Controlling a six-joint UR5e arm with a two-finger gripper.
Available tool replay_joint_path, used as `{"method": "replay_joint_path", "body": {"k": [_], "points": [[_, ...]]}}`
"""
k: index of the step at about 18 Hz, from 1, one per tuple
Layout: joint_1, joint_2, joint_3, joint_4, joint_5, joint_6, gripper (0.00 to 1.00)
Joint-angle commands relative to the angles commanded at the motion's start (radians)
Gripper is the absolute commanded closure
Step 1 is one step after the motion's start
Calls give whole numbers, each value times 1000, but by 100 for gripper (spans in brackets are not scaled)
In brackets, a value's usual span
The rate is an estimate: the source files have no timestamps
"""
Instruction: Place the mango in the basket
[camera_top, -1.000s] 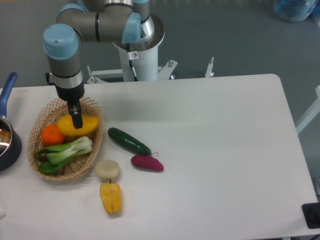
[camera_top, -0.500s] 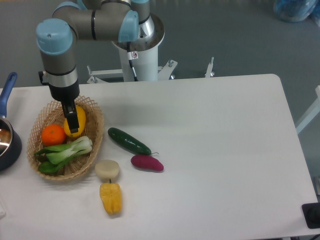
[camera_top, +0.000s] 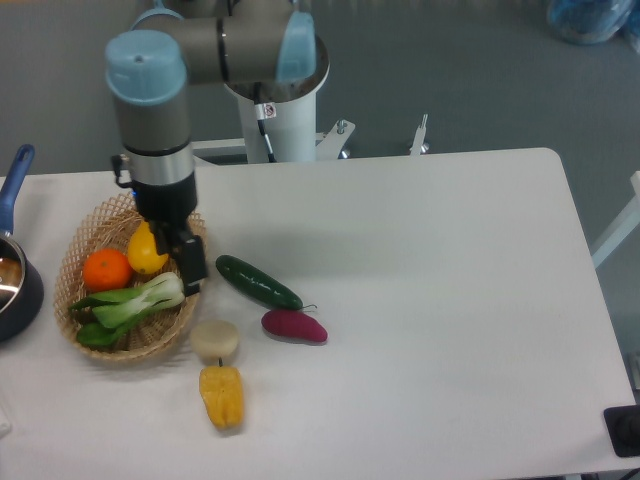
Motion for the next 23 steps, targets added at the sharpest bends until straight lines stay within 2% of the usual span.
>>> {"method": "replay_joint_path", "body": {"k": [3, 6, 11, 13, 16, 17, 19, 23], "points": [[58, -41, 6, -3, 20, 2, 0], [173, -54, -11, -3, 49, 18, 0], [304, -61, 9, -3, 43, 152, 0], [357, -89, 24, -2, 43, 181, 0], [433, -97, 52, -6, 29, 242, 0], [463, -120, 55, -5, 26, 265, 0], [494, -144, 61, -6, 32, 290, 0], [508, -135, 52, -15, 29, 293, 0]]}}
